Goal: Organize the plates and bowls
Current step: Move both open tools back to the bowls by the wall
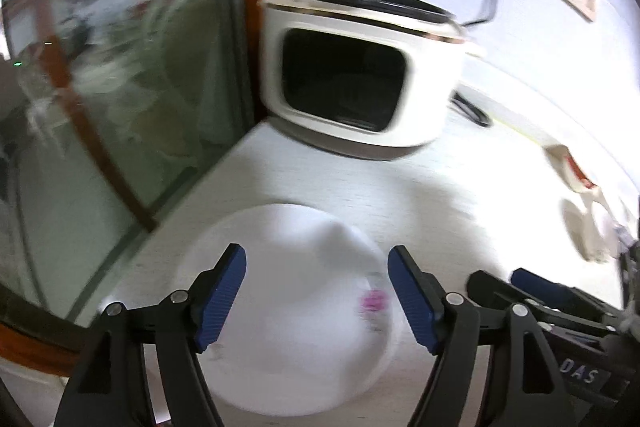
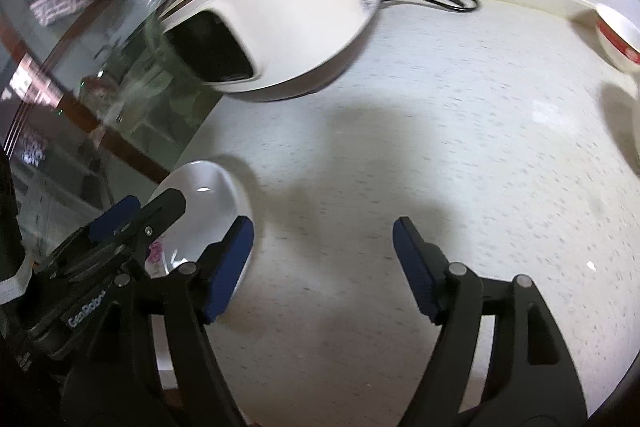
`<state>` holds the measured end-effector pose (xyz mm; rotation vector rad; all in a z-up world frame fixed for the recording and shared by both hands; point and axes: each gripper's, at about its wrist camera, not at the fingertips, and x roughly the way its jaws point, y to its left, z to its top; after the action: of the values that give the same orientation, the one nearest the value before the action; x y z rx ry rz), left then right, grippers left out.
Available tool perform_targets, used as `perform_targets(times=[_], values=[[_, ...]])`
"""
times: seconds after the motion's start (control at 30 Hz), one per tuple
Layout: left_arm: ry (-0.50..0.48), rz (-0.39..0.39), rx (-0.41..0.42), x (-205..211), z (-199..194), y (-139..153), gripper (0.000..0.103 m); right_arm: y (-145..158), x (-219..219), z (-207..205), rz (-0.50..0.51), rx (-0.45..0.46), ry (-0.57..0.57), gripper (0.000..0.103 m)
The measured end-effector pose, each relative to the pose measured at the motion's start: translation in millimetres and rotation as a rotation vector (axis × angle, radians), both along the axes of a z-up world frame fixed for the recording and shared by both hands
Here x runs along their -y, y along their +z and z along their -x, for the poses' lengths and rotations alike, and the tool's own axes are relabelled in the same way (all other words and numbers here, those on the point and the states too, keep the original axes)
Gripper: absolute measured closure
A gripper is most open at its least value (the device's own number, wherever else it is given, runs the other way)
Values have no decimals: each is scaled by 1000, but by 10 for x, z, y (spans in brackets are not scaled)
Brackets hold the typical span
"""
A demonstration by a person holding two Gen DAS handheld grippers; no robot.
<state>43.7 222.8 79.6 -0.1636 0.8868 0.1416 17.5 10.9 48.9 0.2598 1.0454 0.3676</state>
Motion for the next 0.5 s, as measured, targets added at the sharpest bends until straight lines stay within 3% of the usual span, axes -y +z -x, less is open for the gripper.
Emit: perform_targets(times=[0.13,0.5], values=[[-73,31,-20,232,-94,-44,28,-31,311,34,-11,-23,-83,27],[-298,29,-80,1050,-374,-215,28,-74,1257,132,-36,-69,-315,27]])
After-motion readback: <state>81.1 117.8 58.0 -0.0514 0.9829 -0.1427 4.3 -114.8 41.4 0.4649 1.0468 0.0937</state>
